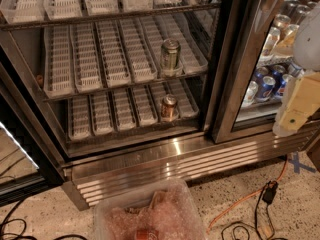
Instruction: Pick green can from middle shelf of fridge
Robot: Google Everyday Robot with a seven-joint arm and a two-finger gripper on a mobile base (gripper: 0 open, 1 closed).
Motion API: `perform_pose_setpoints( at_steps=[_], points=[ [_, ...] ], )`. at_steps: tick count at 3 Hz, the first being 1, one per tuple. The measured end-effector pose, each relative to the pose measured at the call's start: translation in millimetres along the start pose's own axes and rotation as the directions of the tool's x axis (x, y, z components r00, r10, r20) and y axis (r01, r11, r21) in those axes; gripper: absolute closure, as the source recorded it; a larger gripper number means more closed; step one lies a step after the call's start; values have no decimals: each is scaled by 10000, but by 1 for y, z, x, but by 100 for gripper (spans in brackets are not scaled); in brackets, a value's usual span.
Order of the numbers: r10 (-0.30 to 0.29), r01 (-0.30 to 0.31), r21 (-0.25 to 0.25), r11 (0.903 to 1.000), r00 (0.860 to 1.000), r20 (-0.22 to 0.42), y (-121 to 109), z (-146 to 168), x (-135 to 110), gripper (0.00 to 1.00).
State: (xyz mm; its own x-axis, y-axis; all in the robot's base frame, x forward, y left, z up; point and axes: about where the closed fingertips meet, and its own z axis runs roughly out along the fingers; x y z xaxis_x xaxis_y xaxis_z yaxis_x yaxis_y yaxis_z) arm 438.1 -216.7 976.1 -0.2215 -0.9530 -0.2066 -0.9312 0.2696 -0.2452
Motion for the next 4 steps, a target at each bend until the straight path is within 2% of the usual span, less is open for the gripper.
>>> perform_pose_setpoints(
  at_steps=[2, 3, 4],
  points=[
    [70, -73, 114, 9999, 9997, 246, -1, 4, -3, 0],
    [116, -154, 552, 9984, 9976, 676, -6, -5, -10, 0],
    [921, -1064, 732, 9916, 9800, 1766, -27, 20, -33, 0]
  ],
)
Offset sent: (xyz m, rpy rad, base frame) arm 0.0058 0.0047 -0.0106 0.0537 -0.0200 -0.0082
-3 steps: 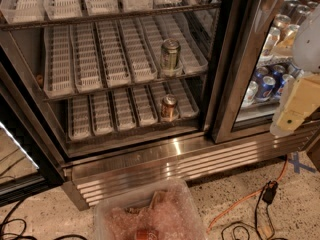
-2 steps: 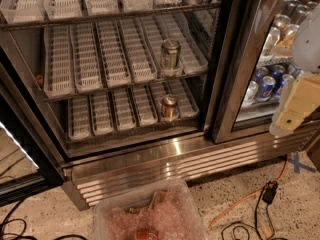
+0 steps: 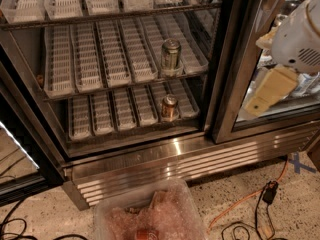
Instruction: Pick green can from middle shelf of fridge
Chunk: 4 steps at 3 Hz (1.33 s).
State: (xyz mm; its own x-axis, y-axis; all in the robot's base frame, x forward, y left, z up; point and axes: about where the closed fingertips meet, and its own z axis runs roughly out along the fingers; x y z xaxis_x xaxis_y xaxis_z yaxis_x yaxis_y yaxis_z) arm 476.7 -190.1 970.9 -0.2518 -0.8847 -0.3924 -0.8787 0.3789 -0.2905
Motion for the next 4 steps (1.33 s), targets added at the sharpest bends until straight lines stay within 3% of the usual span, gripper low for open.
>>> perform_pose_setpoints(
  at_steps=[1, 2, 3, 4],
  points=[
    [1197, -1230, 253, 9921, 9871, 1064, -30, 54, -28, 0],
    [2437, -2510, 149, 9679, 9509, 1907, -54, 107, -44, 0],
    [2975, -2990, -270, 9539, 9292, 2194, -71, 149, -61, 0],
    [3009, -3009, -342, 9531, 9286, 2173, -70, 154, -61, 0]
  ],
)
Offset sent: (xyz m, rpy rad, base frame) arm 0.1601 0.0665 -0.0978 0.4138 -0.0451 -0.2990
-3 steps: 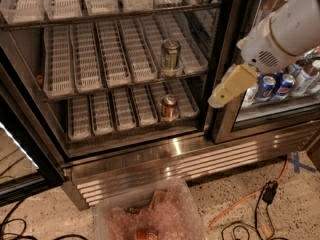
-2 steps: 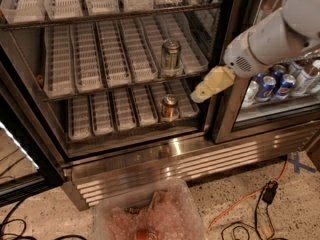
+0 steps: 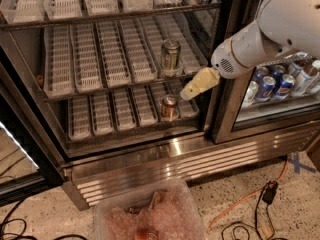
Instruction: Pick green can from middle shelf of fridge
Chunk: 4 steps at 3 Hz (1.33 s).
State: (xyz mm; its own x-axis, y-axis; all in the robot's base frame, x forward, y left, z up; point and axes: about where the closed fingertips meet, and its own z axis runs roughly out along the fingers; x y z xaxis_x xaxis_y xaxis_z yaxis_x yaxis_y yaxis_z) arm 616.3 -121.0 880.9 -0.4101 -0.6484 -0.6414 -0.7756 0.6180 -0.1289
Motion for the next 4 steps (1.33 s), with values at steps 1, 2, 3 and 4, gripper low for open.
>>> perform_pose_setpoints(
  at_steps=[1, 2, 3, 4],
  points=[
    [85, -85, 200, 9998, 10000, -3, 0, -2, 4, 0],
    [252, -257, 239, 9994, 9995, 203, 3, 24, -2, 0],
    [498, -509, 120, 9986, 9954, 818, 8, 55, -18, 0],
    [1380, -1429, 198, 9895, 9776, 1586, 17, 78, -20, 0]
  ],
)
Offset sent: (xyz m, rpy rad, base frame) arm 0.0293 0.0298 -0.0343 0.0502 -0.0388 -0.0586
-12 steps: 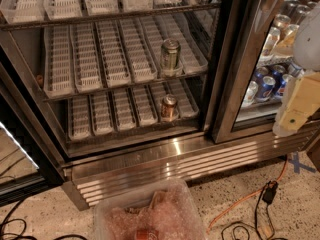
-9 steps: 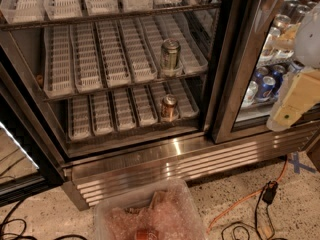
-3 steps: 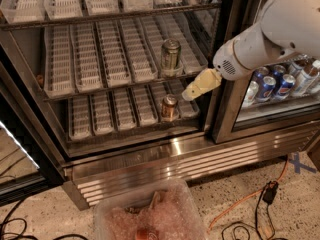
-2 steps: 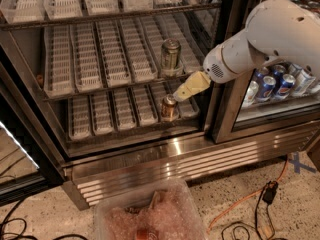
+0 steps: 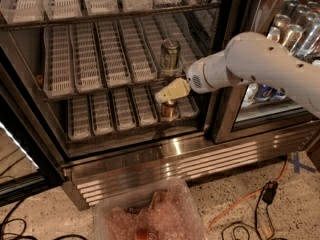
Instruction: Pick green can from middle shelf of fridge
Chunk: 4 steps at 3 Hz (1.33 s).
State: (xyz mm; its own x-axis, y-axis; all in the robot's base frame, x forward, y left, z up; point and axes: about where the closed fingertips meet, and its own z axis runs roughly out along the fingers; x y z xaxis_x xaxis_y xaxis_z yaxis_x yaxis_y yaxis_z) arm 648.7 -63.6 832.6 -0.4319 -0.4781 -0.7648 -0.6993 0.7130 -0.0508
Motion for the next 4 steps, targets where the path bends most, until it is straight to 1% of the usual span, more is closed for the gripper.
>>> perform_pose_setpoints(
  at_steps=[1, 2, 3, 4],
  points=[
    [776, -802, 558, 9952, 9959, 468, 13, 20, 9, 0],
    [1521, -1598, 724, 9845, 9831, 1018, 9, 24, 5, 0],
    [1515, -1596, 730, 9845, 9828, 1054, 9, 23, 3, 0],
    [1676, -1777, 602, 9822, 9753, 1437, 11, 30, -4, 0]
  ],
)
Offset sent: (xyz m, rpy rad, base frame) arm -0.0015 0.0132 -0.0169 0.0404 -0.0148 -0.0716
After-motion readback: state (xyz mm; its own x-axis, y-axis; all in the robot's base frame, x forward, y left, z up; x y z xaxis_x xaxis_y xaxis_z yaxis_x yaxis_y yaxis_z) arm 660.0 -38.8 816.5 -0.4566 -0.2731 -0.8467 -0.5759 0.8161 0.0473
